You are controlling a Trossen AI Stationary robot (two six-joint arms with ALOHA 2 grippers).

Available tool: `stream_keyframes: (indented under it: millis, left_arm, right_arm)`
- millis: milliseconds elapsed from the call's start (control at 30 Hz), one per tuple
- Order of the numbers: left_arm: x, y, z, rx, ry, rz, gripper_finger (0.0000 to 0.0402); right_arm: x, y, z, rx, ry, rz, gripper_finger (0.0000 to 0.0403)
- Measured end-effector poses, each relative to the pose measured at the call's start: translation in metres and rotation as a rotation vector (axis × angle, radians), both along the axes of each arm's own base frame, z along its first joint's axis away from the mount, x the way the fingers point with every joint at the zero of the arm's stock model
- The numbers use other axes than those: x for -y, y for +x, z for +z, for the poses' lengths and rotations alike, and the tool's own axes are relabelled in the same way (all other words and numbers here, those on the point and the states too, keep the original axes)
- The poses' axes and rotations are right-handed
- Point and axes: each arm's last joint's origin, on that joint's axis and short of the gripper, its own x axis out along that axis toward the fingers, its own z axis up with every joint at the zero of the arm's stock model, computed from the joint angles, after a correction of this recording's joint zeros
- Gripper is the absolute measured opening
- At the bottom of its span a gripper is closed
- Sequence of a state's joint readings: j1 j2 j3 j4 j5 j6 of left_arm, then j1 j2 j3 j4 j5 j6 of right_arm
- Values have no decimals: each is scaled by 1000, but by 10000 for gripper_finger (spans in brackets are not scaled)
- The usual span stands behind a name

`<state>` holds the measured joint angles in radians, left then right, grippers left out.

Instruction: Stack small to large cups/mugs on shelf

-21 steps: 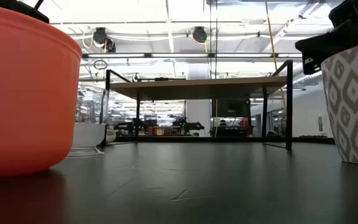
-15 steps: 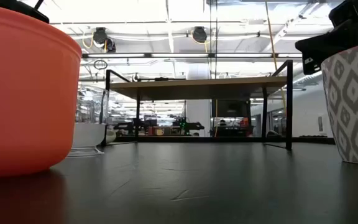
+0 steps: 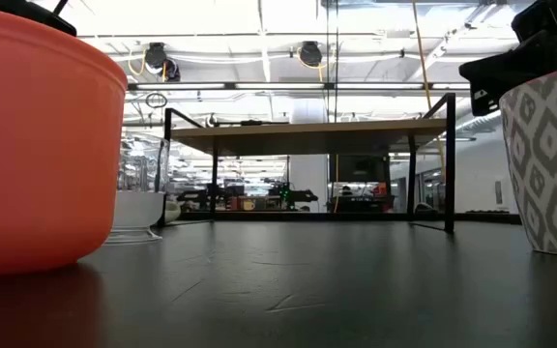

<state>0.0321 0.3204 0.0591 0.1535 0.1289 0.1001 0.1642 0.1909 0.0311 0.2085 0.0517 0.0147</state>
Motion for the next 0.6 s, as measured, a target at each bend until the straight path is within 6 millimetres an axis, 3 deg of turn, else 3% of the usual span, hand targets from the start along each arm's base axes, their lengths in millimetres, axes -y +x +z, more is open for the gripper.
stream_keyframes:
  millis: [600]
  left_arm:
    - [0,0,0,0,0,0,33]
  right_arm:
    - [0,0,0,0,0,1,0]
